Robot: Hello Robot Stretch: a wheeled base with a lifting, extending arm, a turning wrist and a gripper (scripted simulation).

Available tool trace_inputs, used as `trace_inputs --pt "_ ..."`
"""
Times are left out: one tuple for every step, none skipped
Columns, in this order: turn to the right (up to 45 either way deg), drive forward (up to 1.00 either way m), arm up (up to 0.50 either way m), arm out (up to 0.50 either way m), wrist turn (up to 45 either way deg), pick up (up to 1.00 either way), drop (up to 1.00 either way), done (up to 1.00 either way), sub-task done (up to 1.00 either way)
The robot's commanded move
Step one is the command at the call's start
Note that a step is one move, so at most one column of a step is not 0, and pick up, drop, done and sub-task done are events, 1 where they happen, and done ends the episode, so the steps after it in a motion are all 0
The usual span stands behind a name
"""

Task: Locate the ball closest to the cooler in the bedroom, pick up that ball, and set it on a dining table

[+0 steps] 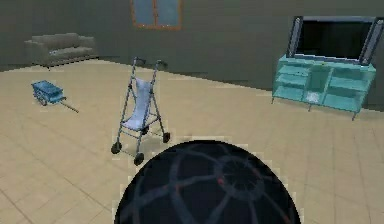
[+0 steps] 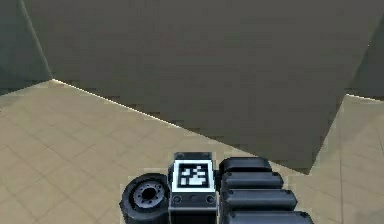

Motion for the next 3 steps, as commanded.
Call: trace_inputs --pt "-33.0 0.0 0.0 0.0 0.0 0.0 0.0 0.0 0.0" --pt "0.0 0.85 0.0 0.0 0.0 0.0 0.0 0.0 0.0" --pt "-24.0 0.0 0.0 0.0 0.0 0.0 0.0 0.0 0.0"
